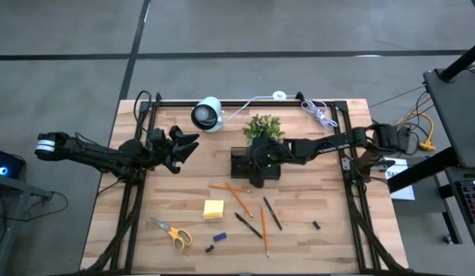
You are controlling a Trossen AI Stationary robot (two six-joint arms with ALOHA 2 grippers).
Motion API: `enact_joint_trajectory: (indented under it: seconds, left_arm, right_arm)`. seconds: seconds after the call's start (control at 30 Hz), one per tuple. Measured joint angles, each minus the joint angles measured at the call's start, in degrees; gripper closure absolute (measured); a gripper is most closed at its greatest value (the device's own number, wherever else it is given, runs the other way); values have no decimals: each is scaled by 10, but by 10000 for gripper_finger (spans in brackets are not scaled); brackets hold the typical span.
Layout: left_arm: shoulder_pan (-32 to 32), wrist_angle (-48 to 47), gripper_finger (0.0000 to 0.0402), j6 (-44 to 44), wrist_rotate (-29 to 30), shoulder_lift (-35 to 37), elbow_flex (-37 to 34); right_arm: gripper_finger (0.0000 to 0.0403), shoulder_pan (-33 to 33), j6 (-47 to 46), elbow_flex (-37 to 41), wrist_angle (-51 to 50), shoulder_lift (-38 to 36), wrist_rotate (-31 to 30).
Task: Pick and place office supplies into organizer
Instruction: Put the top right black binder clip into the black desk organizer
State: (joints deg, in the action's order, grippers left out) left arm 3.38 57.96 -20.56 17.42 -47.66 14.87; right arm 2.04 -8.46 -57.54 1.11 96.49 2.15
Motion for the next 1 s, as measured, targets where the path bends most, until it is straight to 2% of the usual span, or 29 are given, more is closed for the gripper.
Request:
enact_joint_trajectory:
  seconds: [0.27,0.8,1.0]
  left_arm:
    - [0,-2,230,0,0,-1,0]
    - [0,-2,230,0,0,-3,0]
    - [0,-1,230,0,0,-3,0]
  right_arm:
    - [394,0,53,0,-40,8,9]
    - [394,0,47,-2,-74,57,9]
    - [394,0,50,-19,-144,53,-8]
